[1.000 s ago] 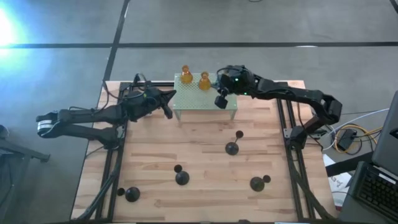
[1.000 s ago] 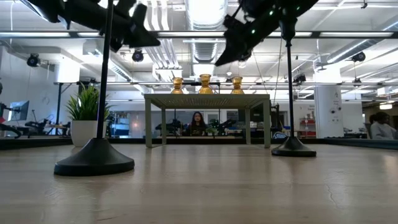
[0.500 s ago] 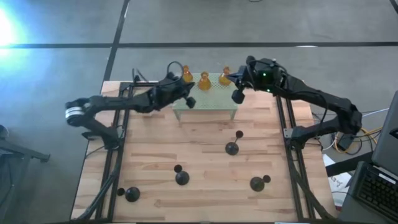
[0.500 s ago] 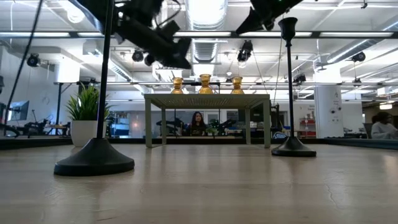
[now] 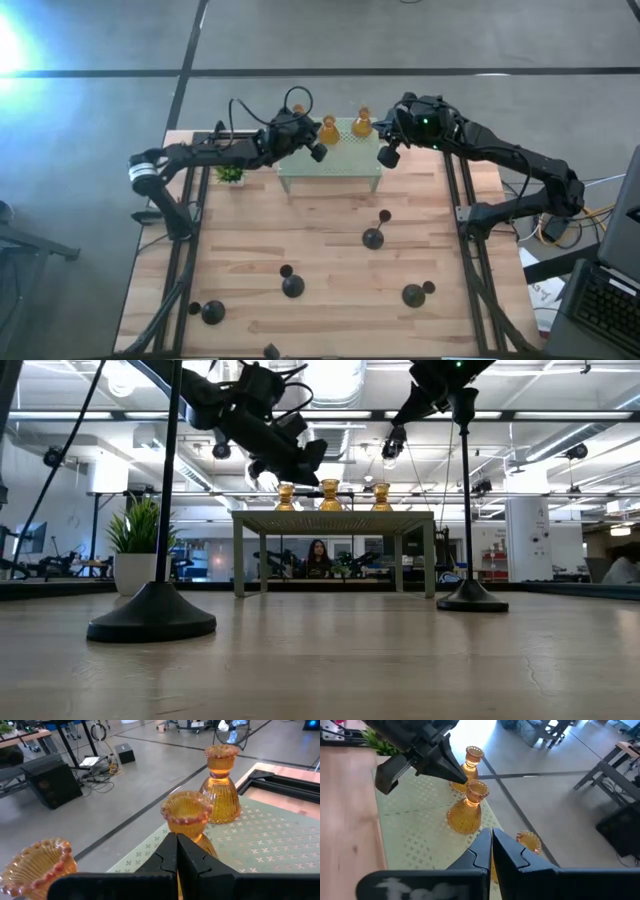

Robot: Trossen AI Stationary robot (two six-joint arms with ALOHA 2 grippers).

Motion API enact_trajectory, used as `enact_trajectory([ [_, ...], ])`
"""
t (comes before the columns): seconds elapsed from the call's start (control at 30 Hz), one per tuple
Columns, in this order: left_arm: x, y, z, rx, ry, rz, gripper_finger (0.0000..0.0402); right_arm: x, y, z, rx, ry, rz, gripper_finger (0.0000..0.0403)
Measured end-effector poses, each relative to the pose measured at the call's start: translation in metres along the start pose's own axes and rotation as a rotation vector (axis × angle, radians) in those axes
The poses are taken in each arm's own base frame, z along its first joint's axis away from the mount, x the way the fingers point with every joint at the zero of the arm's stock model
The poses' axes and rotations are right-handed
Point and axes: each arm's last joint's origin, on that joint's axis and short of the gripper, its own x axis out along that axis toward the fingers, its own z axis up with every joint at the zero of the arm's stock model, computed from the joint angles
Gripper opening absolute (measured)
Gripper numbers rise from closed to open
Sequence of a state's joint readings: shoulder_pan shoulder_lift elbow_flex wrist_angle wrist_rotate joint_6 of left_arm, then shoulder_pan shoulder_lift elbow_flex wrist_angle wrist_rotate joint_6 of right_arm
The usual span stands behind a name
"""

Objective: Pick & Place candle stick holders
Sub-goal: Put the yellow glass candle holder on the shelf, then put the black candle holder on the shelf

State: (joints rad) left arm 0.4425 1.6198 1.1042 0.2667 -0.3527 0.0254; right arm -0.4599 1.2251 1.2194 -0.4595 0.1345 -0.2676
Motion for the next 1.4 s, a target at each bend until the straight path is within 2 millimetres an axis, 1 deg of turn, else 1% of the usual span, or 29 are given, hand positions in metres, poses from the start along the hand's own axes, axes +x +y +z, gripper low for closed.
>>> enact_trajectory([
  [0.33,0.007,0.01,-0.003,-0.039,0.002,-0.062,0.0,0.0,-0.001,0.002,0.001,-0.017,-0.005,0.0008],
  [0.47,0.007,0.01,-0.002,-0.046,-0.011,-0.072,0.0,0.0,-0.001,0.002,0.002,-0.019,-0.006,0.0008],
  [0.63,0.007,0.009,-0.002,-0.047,-0.011,-0.129,0.0,0.0,-0.001,0.002,0.002,-0.019,-0.006,0.0008],
  [0.73,0.007,0.01,-0.004,-0.042,0.012,-0.104,0.0,0.0,-0.001,0.002,0.003,-0.019,-0.005,0.0008],
  [0.8,0.004,0.012,-0.006,-0.03,0.049,-0.062,0.0,0.0,-0.001,0.001,0.002,-0.01,-0.003,0.0008],
  [0.87,-0.002,0.014,-0.003,-0.024,0.067,-0.035,0.0,0.0,-0.001,0.0,0.0,0.003,0.001,0.0008],
  [1.0,-0.022,0.014,0.004,-0.01,0.104,-0.044,0.0,0.0,0.0,-0.003,-0.004,0.028,0.008,0.0008],
  [1.13,-0.055,0.012,0.019,0.025,0.125,-0.108,0.0001,-0.004,0.003,-0.01,-0.017,0.1,0.034,0.0008],
  [1.27,-0.096,0.014,0.038,0.068,0.093,-0.17,0.0005,-0.02,0.01,-0.012,-0.026,0.125,0.07,0.0008],
  [1.4,-0.14,0.02,0.052,0.08,0.06,-0.217,0.0005,-0.046,0.02,-0.01,-0.014,0.088,0.118,0.0008],
])
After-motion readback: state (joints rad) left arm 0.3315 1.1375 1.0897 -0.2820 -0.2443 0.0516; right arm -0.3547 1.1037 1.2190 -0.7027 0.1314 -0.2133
